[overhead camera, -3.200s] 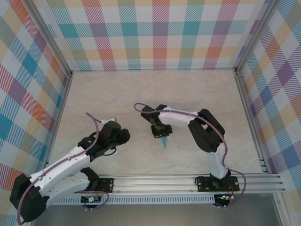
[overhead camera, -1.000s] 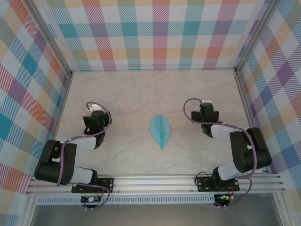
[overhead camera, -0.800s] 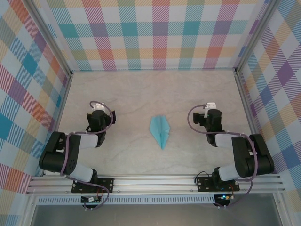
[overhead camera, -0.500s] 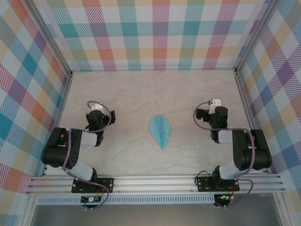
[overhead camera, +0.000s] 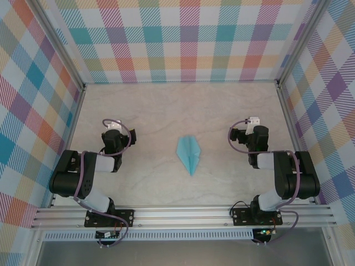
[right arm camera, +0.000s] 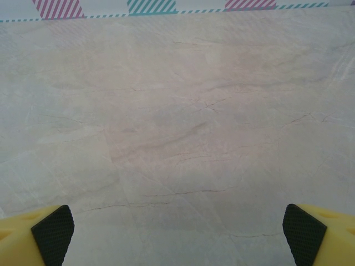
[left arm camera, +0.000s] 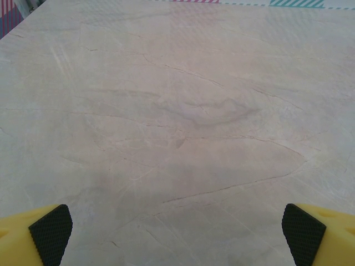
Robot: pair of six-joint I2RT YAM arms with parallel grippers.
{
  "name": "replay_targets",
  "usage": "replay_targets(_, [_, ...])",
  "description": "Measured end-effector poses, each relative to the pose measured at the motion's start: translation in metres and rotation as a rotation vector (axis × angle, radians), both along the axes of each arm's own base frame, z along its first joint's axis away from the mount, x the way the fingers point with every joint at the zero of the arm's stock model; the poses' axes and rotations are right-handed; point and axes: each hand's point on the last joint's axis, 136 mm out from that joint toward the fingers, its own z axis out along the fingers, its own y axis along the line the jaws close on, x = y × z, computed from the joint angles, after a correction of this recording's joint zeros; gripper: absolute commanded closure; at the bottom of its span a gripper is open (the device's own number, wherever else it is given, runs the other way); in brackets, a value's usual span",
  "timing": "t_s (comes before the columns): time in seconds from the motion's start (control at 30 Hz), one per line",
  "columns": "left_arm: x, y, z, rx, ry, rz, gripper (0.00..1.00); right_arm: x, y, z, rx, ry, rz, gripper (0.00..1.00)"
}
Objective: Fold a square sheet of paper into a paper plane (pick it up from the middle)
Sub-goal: Reset both arms
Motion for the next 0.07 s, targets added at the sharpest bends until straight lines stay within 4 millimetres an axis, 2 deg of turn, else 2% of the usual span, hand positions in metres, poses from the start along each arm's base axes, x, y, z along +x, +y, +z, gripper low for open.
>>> replay_targets(0.07, [0.0, 0.0, 0.0, 0.0, 0.0, 0.0, 0.0, 0.0, 0.0, 0.0001, 0.0, 0.0, 0.0, 0.0])
